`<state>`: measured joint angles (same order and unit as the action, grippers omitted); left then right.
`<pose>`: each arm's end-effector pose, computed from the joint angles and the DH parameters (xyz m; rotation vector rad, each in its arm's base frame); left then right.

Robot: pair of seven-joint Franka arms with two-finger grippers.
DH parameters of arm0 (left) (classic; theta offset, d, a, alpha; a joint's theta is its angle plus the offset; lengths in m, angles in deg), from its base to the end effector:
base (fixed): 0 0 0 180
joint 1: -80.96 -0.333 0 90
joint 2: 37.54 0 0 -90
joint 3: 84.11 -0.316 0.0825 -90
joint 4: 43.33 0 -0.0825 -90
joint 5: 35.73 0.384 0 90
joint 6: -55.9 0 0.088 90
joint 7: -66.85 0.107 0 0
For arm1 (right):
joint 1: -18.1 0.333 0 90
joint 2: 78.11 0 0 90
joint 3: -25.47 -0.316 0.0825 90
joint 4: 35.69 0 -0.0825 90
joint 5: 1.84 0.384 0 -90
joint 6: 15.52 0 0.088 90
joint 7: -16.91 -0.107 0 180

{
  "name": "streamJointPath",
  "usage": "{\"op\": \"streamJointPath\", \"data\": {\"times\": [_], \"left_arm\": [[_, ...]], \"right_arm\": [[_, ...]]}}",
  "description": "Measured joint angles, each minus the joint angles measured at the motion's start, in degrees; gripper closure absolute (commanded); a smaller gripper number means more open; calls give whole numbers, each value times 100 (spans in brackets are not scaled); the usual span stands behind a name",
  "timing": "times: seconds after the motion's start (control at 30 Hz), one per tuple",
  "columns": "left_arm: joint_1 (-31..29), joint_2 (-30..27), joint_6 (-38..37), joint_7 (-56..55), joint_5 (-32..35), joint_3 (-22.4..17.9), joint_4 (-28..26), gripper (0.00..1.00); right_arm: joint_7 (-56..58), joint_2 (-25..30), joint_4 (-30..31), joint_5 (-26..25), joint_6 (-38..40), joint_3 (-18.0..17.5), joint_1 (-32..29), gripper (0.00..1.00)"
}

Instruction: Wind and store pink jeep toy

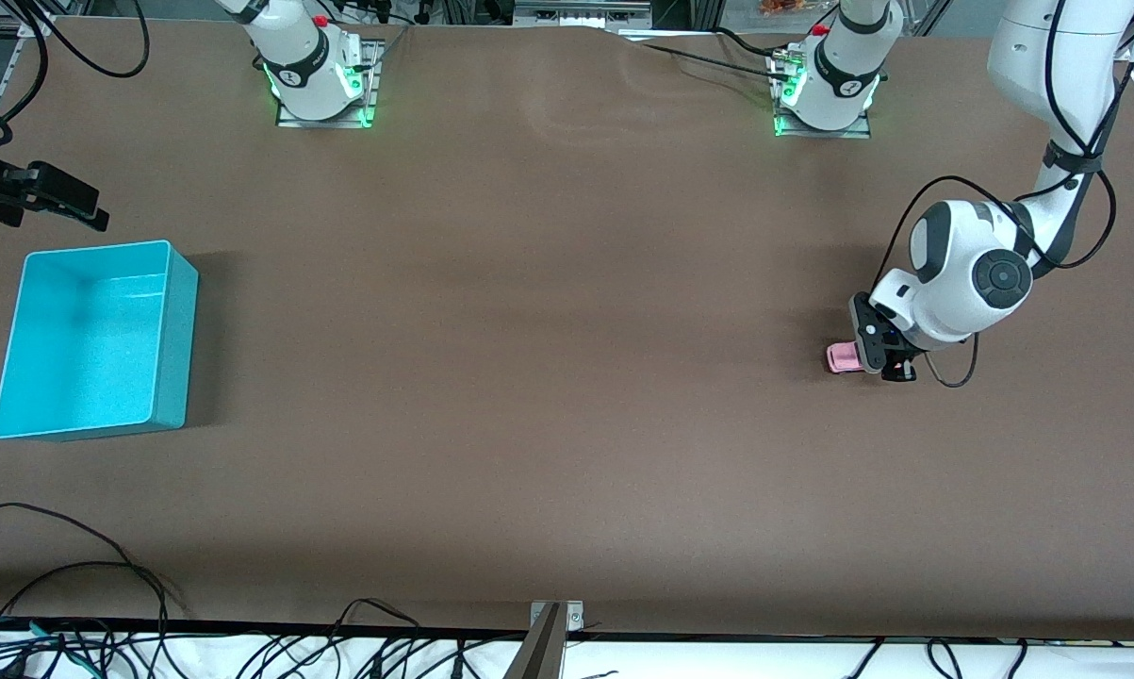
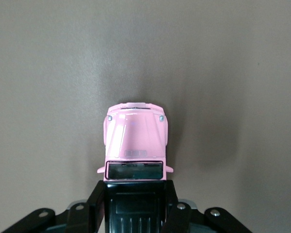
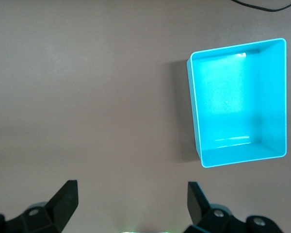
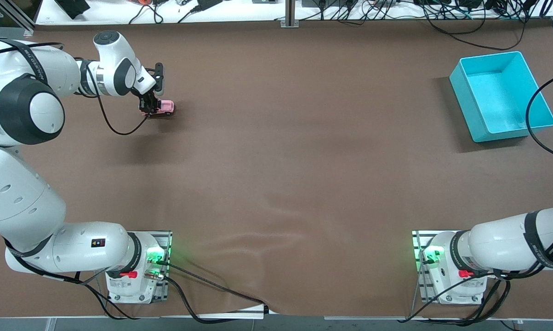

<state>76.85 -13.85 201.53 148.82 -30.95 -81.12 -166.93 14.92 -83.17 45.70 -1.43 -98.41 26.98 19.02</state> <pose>0.5643 0.0097 0.2015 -2.3230 2.1137 0.0588 0.5694 -0.0043 0.6344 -3.1353 0.0695 0.0975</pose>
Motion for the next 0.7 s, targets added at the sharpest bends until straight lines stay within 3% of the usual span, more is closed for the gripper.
{"op": "streamJointPath", "data": {"times": [0.7], "left_arm": [[697, -120, 3, 133, 1, 81, 37, 100]], "right_arm": [[0, -44, 0, 0, 0, 0, 0, 0]]}}
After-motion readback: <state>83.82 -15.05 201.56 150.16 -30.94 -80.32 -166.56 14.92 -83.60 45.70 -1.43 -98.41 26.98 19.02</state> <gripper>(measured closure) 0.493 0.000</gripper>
